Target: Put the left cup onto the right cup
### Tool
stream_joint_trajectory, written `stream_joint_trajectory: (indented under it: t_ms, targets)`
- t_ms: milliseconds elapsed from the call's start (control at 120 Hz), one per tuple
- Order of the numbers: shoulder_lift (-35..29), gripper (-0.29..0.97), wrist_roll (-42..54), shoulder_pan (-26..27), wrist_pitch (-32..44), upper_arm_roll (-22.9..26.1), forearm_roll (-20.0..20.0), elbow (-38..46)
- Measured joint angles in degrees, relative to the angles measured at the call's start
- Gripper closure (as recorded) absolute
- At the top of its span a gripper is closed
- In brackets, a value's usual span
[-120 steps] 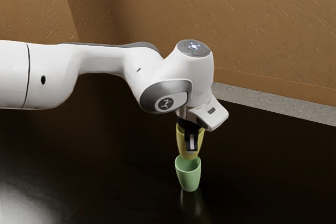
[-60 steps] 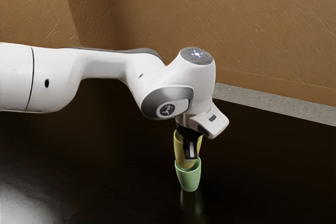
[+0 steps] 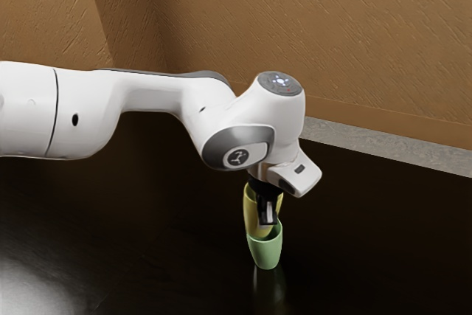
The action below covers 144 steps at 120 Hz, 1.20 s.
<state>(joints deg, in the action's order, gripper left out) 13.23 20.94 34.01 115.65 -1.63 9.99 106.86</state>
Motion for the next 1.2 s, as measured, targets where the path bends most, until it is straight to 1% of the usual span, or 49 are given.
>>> stream_joint_trajectory:
  t_ms: [183, 367, 1200]
  targets:
    - [0.53, 0.78, 0.24, 0.27, -0.11, 0.07, 1.43, -0.58]
    - [1.61, 0.78, 0.42, 0.19, -0.11, 0.08, 1.89, -1.16]
    - [6.12, 0.78, 1.11, 0.81, 0.36, 0.07, 1.96, -4.16]
